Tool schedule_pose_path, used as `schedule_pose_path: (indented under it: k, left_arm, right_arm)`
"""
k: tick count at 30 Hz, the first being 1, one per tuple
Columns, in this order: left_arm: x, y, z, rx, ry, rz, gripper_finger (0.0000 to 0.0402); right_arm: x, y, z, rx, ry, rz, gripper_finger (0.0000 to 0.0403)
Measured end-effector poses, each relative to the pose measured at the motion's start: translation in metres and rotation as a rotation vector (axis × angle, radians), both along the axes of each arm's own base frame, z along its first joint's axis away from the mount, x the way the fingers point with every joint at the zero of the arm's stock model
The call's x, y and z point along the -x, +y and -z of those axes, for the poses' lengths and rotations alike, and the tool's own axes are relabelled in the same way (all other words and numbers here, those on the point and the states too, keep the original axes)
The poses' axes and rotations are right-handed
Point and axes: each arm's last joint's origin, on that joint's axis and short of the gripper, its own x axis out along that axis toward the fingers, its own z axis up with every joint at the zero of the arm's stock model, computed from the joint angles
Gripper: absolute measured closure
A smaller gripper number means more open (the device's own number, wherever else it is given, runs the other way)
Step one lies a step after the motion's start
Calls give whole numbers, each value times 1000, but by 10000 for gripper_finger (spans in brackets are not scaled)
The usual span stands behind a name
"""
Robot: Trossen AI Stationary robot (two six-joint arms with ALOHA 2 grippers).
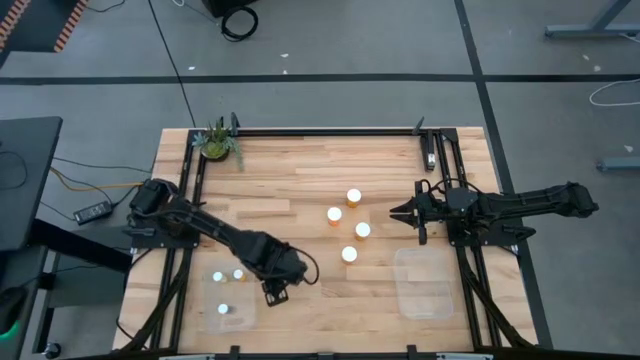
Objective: Pick and place medicine bottles into bin by pill shape (circle, oval)
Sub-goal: Put the small yellow pill bottle into the left transparent bin
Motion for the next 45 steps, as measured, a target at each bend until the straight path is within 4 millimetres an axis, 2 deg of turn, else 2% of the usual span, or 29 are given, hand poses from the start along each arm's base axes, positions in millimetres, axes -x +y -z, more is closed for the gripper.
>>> schedule_pose_path:
  k: [10, 16, 25, 30, 35, 45]
  left_arm:
    - [16, -27, -4, 8, 7, -32, 265]
    - [31, -34, -23, -28, -68, -60, 275]
    - [58, -45, -48, -97, -179, -116, 264]
    - [72, -50, -52, -141, -172, -144, 274]
    - [82, -58, -51, -163, -170, -192, 264]
    - [100, -75, -52, -194, -256, -291, 272]
  right_arm:
    - [0, 0, 0, 0, 0, -1, 324]
    - [0, 0, 0, 0, -1, 0, 324]
    - [0, 0, 0, 0, 0, -1, 324]
    - [0, 0, 0, 0, 0, 0, 324]
    - [0, 0, 0, 0, 0, 0, 324]
    - [0, 0, 0, 0, 0, 0, 324]
